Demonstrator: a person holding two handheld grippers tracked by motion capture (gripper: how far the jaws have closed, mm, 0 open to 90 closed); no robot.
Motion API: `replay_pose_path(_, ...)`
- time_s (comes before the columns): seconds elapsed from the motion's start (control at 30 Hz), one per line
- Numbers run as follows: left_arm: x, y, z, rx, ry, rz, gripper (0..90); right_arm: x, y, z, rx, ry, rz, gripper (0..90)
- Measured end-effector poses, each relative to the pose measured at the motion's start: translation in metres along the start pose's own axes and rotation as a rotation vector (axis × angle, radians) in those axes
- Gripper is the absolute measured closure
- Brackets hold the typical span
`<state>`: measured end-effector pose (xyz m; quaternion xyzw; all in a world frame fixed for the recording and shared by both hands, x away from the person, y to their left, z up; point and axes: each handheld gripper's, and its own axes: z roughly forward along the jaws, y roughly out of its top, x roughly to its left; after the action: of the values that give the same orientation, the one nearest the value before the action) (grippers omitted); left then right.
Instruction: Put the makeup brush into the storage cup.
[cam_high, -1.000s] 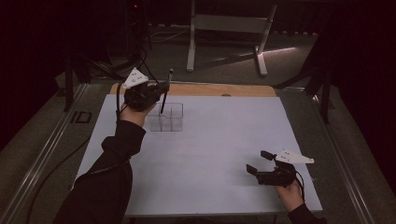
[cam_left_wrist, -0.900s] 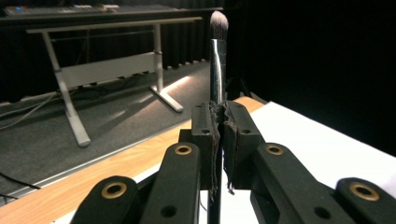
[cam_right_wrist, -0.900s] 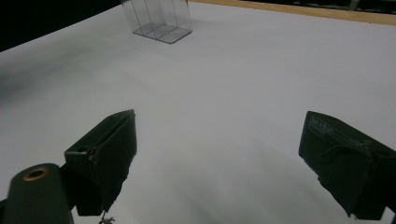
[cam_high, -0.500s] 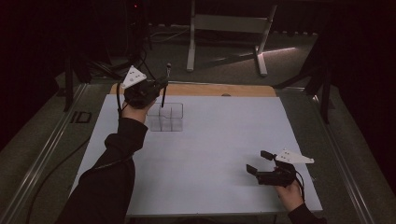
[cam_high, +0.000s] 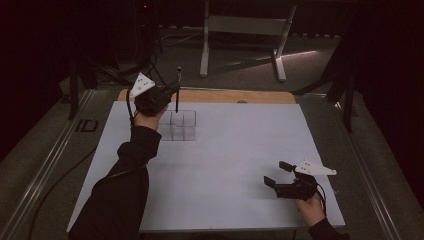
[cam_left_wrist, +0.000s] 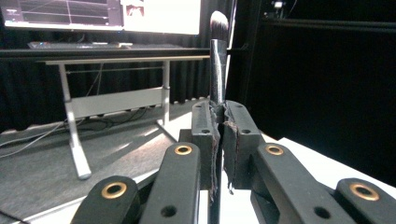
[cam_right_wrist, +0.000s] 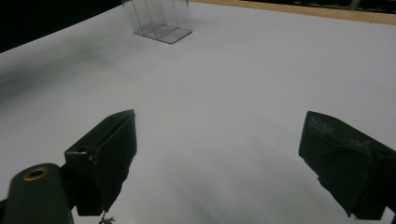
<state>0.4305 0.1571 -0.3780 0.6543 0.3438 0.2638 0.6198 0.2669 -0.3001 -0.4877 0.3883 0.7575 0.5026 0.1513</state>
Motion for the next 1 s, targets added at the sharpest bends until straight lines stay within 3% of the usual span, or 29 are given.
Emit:
replay_pose_path(0.07, 0.001, -0.002, 0.001, -0.006, -0.004, -0.001, 85.2, 0.000, 0.000, 0.000, 0.001, 0.000, 0.001, 11.4)
replay_pose_path(0.13, 0.003, -0.009, 0.000, -0.047, 0.027, 0.005, 85.2, 0.000, 0.000, 0.000, 0.001, 0.000, -0.001, 11.4)
replay_pose_path(0.23, 0.004, -0.013, 0.001, -0.060, 0.044, -0.005, 85.2, 0.000, 0.000, 0.000, 0.001, 0.000, -0.001, 11.4)
replay_pose_path(0.6, 0.005, -0.029, 0.010, -0.049, 0.062, 0.009, 85.1, 0.000, 0.000, 0.000, 0.002, 0.002, 0.000, 11.4)
replay_pose_path(1.0, 0.008, -0.046, 0.015, -0.016, 0.107, -0.024, 85.1, 0.000, 0.000, 0.000, 0.002, 0.004, -0.001, 11.4)
